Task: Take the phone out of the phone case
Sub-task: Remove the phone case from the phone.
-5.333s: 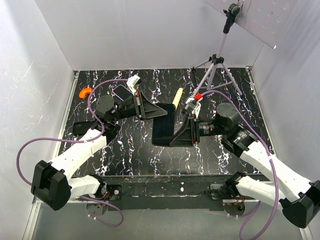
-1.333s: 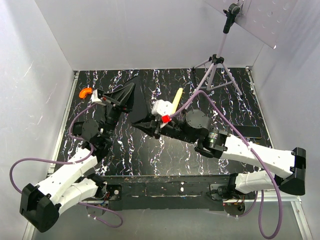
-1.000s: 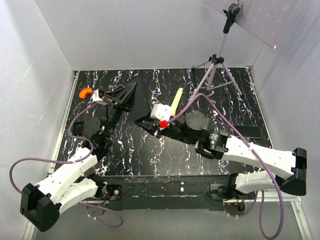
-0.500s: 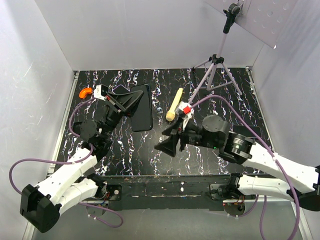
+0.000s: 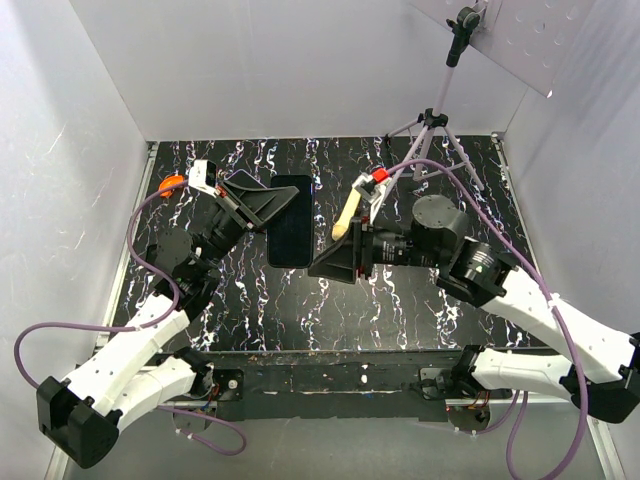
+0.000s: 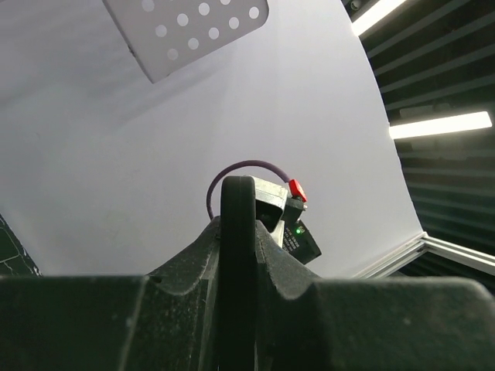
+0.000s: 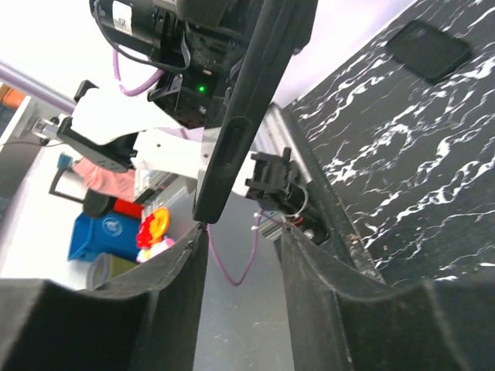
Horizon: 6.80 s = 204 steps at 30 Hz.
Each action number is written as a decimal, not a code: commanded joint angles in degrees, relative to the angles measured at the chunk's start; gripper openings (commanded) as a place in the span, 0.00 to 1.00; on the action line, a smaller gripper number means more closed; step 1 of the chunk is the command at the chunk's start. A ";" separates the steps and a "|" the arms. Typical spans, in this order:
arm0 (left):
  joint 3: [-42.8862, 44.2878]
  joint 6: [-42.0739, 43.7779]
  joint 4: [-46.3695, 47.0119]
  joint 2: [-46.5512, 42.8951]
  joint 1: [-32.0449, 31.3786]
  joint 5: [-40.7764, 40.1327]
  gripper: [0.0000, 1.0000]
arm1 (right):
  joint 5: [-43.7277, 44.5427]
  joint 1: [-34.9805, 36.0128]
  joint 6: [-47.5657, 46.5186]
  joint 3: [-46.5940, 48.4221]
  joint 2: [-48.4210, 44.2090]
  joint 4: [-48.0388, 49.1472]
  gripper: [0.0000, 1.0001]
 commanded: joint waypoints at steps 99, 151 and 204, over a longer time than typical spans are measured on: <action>1.29 -7.82 4.05 5.53 2.12 4.73 0.00 | -4.24 -5.18 20.39 -1.33 3.90 11.58 0.43; 0.85 19.08 0.18 -0.53 7.13 33.30 0.58 | -23.39 -20.30 45.52 -7.47 4.25 36.28 0.01; 19.66 31.65 -53.86 9.65 12.13 -2.55 0.00 | -21.89 -13.18 25.04 -8.86 1.80 9.81 0.01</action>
